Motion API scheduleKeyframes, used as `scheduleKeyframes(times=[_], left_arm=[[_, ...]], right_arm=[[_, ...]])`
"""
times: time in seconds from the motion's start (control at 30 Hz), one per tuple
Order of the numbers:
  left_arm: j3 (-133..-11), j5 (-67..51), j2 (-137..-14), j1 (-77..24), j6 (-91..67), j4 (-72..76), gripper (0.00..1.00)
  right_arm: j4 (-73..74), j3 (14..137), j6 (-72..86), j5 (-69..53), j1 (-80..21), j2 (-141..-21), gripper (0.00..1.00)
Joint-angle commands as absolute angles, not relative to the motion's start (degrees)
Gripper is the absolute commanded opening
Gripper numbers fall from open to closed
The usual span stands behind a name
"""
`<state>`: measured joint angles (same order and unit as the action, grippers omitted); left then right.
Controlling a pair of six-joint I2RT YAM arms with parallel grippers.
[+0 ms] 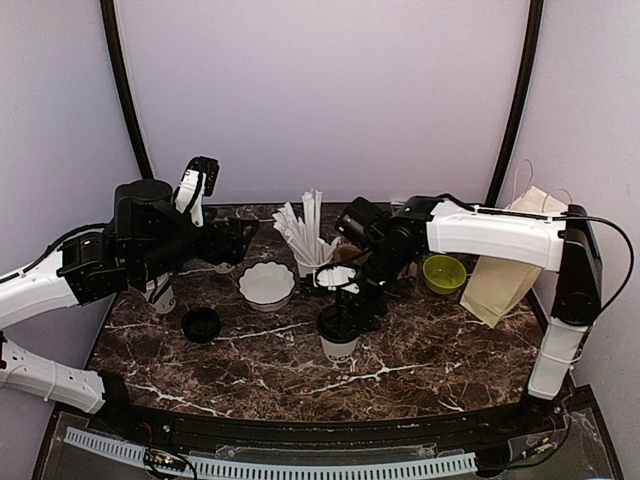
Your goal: Pack the takeout coffee
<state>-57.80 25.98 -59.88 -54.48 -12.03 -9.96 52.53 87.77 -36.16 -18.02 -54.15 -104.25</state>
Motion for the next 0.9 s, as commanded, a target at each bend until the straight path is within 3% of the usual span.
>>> scheduleKeyframes(times=[0.0, 0.4, 0.87], left_arm=[[-57.14, 26.14, -58.52, -54.12, -12.70, -9.94, 0.97], [-58.07, 27.08, -56.29, -54.00, -13.01, -13.28, 0.96], [-59.06, 29.36, -50.84, -53.90, -15.00, -21.48, 0.95]], right_arm=[[52.34, 88.73, -35.57, -16.23, -55.52, -104.61, 0.83], [52.13, 93.96, -33.70, -15.12, -58.38, -105.39, 0.72], [57.58, 117.78, -30.40, -19.30, -63.02, -121.80, 0.69]])
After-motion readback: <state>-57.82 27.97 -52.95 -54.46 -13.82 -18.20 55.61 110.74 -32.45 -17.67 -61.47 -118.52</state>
